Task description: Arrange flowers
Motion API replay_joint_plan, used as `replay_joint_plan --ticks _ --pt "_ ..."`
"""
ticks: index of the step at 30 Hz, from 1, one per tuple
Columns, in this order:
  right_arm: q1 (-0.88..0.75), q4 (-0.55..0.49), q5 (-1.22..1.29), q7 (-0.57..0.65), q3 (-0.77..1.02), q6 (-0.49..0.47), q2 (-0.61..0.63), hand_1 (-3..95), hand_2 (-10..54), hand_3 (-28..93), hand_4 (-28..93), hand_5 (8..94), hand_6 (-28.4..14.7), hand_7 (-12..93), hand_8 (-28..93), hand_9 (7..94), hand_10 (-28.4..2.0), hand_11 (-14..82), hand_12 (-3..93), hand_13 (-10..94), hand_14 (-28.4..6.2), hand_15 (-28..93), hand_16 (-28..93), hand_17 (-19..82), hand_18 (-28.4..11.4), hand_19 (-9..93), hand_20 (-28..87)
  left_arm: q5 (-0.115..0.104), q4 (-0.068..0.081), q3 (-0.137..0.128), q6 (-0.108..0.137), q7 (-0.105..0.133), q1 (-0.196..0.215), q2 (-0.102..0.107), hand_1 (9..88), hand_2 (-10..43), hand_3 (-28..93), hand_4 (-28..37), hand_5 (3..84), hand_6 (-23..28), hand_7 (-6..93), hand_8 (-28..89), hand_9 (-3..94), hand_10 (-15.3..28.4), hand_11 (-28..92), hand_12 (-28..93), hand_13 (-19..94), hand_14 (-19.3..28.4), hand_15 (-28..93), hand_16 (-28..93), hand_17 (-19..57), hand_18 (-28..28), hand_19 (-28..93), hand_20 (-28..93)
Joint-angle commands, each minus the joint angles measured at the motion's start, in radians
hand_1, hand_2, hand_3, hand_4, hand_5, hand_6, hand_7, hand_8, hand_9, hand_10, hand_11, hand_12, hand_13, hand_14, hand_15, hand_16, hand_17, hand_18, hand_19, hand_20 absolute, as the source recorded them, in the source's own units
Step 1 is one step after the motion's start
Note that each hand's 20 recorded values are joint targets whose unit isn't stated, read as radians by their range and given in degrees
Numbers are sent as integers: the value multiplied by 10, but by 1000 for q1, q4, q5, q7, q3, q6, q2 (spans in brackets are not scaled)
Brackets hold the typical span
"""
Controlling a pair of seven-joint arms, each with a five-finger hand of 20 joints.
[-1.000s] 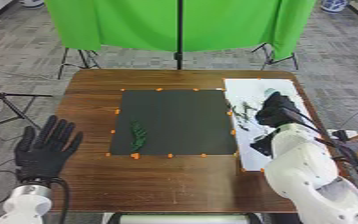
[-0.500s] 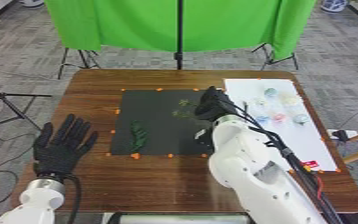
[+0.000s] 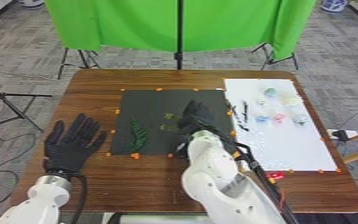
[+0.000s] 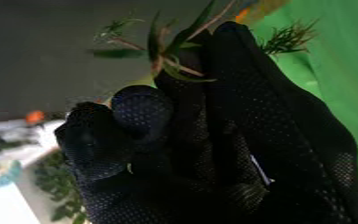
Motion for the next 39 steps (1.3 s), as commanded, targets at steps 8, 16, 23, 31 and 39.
replay_joint_plan --ticks 8,16,23,31,39 --pt "-54 40 -15 -6 2 6 -94 585 -95 650 -202 695 -58 274 196 786 -124 397 534 737 -130 689 461 517 -253 932 574 -5 26 81 42 13 -63 21 268 160 726 -283 451 69 215 -111 405 152 283 141 315 150 441 -54 -53 151 391 181" --pt "-44 8 29 -16 -7 24 -61 521 -95 674 -203 627 -121 88 -64 766 -157 334 457 706 -142 655 417 486 -260 932 516 -8 23 66 39 25 -44 18 267 160 729 -283 452 70 215 -113 405 152 286 140 316 149 443 -57 -52 150 390 181" --pt "-39 -22 18 -36 -26 59 -33 451 -95 712 -184 590 -120 86 -64 715 -215 291 251 667 -169 582 292 438 -269 930 359 -9 16 58 28 35 -26 18 267 160 729 -283 451 70 215 -113 404 151 286 141 316 149 443 -57 -51 150 389 181" --pt "-12 -74 12 -56 -43 75 64 415 -70 720 -186 580 -119 98 -66 632 -247 193 196 597 -205 520 211 404 -276 907 262 -15 -3 40 12 79 18 2 268 160 728 -283 450 69 213 -112 404 151 284 140 314 150 441 -57 -51 150 388 181" --pt "12 -181 31 -77 -64 -155 231 369 18 689 -175 717 -97 160 -60 703 -239 201 206 612 -205 531 202 385 -283 916 247 -18 -23 -1 17 114 71 -15 268 159 728 -283 450 70 213 -112 404 152 285 141 314 150 442 -57 -52 150 388 182"
